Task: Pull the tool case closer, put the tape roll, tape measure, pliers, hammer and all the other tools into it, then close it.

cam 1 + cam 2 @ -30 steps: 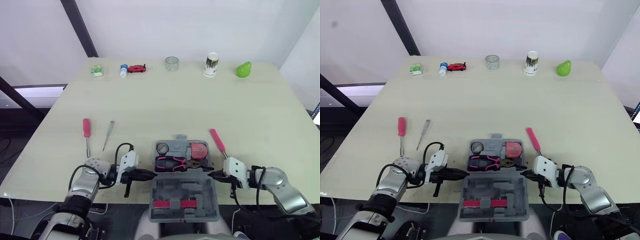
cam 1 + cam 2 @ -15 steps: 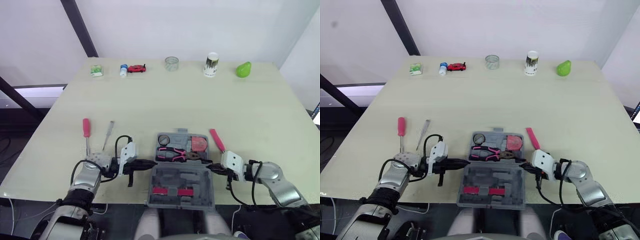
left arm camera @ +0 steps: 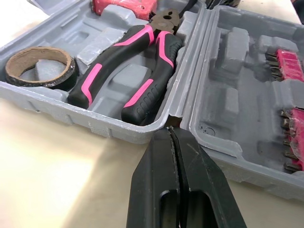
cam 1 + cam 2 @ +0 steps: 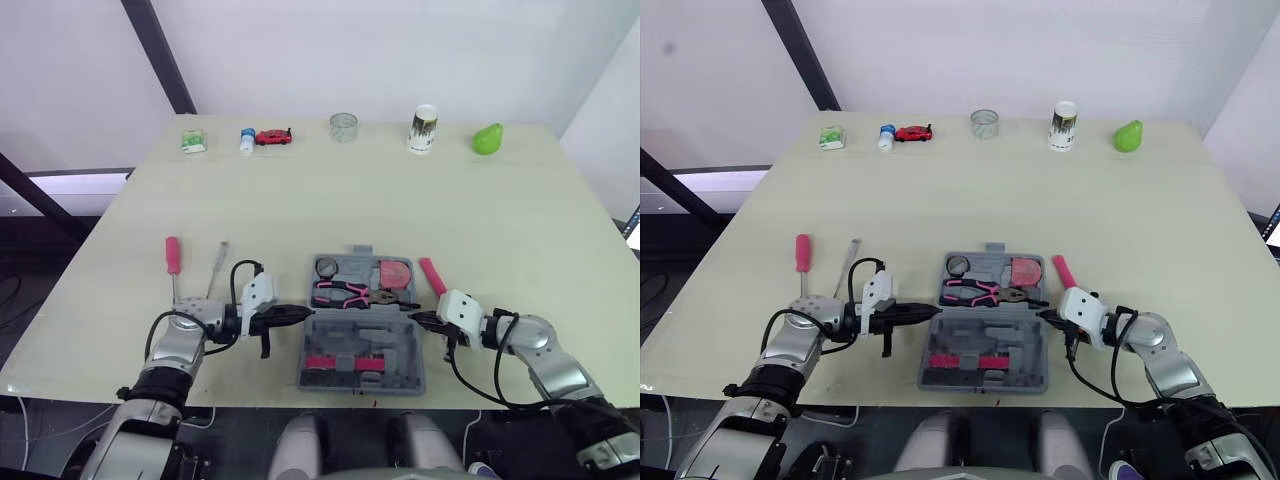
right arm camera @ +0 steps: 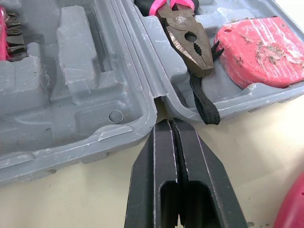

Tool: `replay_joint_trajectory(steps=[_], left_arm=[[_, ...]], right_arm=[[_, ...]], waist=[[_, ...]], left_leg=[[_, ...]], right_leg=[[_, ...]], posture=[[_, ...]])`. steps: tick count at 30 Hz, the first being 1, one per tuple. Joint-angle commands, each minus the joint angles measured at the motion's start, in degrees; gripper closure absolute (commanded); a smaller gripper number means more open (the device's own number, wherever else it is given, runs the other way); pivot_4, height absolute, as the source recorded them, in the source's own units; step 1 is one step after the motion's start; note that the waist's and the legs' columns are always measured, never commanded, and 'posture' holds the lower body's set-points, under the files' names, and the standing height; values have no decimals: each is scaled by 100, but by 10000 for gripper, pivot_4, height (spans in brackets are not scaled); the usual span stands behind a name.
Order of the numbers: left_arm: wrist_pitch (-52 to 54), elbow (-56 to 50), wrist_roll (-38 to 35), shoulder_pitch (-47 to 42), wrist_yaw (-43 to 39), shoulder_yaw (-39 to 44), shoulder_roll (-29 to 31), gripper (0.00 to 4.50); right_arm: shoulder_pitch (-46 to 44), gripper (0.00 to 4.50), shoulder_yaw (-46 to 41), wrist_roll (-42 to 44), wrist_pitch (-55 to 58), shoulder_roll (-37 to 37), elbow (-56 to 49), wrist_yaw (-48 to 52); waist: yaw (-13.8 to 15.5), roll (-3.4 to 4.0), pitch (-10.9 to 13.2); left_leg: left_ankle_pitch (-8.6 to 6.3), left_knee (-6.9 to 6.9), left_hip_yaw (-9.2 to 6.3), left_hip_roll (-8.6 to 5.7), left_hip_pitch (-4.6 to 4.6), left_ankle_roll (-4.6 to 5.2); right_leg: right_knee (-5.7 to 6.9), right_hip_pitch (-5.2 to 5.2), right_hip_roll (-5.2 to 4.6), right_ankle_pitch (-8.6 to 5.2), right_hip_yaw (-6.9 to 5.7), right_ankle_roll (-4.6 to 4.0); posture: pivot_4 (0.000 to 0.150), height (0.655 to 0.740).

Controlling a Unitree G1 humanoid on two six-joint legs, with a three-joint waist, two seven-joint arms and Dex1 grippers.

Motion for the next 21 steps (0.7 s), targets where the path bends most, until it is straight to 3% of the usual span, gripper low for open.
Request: replay_joint_trajectory(steps=[1, 21], left_arm=[[-34, -90, -74, -150, 48, 117, -38, 44624], [-136, 136, -41, -176, 9, 127, -113, 44624]], right_arm=[[-135, 45000, -105, 5, -210, 49, -66, -112], [-233, 45000, -95, -65, -289, 146, 82, -185]], waist=[[0, 0, 0], [-8, 0, 0]], left_leg=[[0, 0, 0, 0, 0, 0], [0, 0, -1, 0, 1, 0]], right_leg=[[0, 0, 0, 0, 0, 0], [2, 0, 0, 0, 0, 0]], posture=[[1500, 7400], [1500, 7400]])
